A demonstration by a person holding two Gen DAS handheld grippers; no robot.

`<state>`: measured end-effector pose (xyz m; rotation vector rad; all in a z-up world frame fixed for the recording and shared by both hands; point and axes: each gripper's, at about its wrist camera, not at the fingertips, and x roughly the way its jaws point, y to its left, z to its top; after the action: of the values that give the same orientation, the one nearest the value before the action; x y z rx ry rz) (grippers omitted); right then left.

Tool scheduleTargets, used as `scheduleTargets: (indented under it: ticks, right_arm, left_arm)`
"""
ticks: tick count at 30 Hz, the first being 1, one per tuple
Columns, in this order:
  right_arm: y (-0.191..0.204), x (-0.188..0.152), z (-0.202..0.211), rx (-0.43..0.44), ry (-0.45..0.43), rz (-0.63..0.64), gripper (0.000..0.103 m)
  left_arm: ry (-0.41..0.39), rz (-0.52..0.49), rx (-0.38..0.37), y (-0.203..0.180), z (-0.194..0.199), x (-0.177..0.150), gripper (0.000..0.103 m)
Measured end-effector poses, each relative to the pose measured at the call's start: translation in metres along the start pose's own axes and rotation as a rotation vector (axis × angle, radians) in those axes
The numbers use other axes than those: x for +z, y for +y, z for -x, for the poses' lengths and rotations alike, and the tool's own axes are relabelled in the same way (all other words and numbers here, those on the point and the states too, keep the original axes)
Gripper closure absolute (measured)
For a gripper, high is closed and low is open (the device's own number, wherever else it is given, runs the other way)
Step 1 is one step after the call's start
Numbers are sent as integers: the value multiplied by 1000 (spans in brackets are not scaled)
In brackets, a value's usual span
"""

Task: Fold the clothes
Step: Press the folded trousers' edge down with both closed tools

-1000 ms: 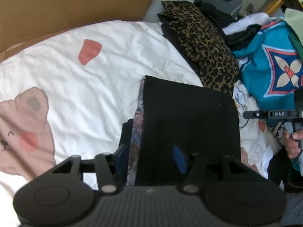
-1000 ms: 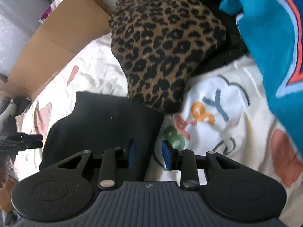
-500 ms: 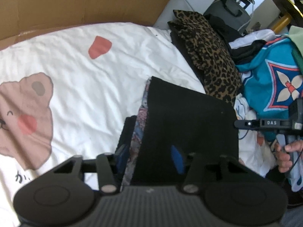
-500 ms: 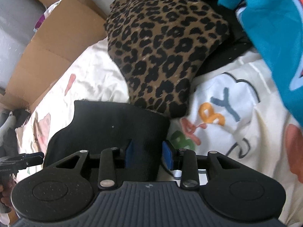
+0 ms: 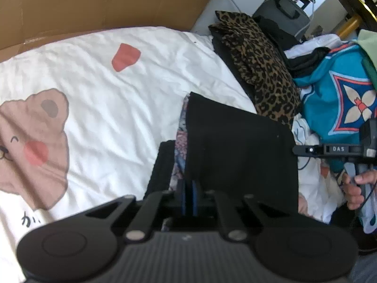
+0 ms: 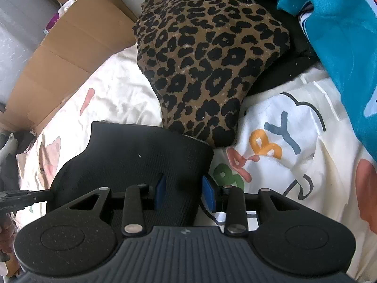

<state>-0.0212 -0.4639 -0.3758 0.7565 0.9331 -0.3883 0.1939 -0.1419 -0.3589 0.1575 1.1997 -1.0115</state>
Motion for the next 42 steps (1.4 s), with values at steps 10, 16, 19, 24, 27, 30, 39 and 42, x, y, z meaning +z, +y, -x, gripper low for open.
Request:
scheduleTargets:
  ticks: [10,16,19,24,27,30,39,42]
  right_arm:
    - [-4,-4,0,20,3,-13,63]
    - [-3,-5,-2,18,7,-12,63]
    - [-1,-6,-4,17,10,-10,63]
    - [-2,-7,-4,29,15,-26,63]
    - [-5,-8,-4,43,19,-39,63]
    - [-4,-12,-3,65,27,-15,63]
    - [-13,-32,-19,125,113,-38,57]
    - [-19,-35,-29,160,127,-80,55]
  left_arm:
    - [-45,111,-39,18,1,1,60]
    - [-35,122,-84,16,-17,7,58]
    - [-1,110,-61,14,-27,7,72]
    - [4,31,-28,3,-20,7,95]
    - [-8,21,-24,2,-10,9,96]
    - [-17,31,-6,9,-9,10,96]
    - [21,108,-46,36,-37,0,86]
    - [20,110,-18,39,-36,-1,58]
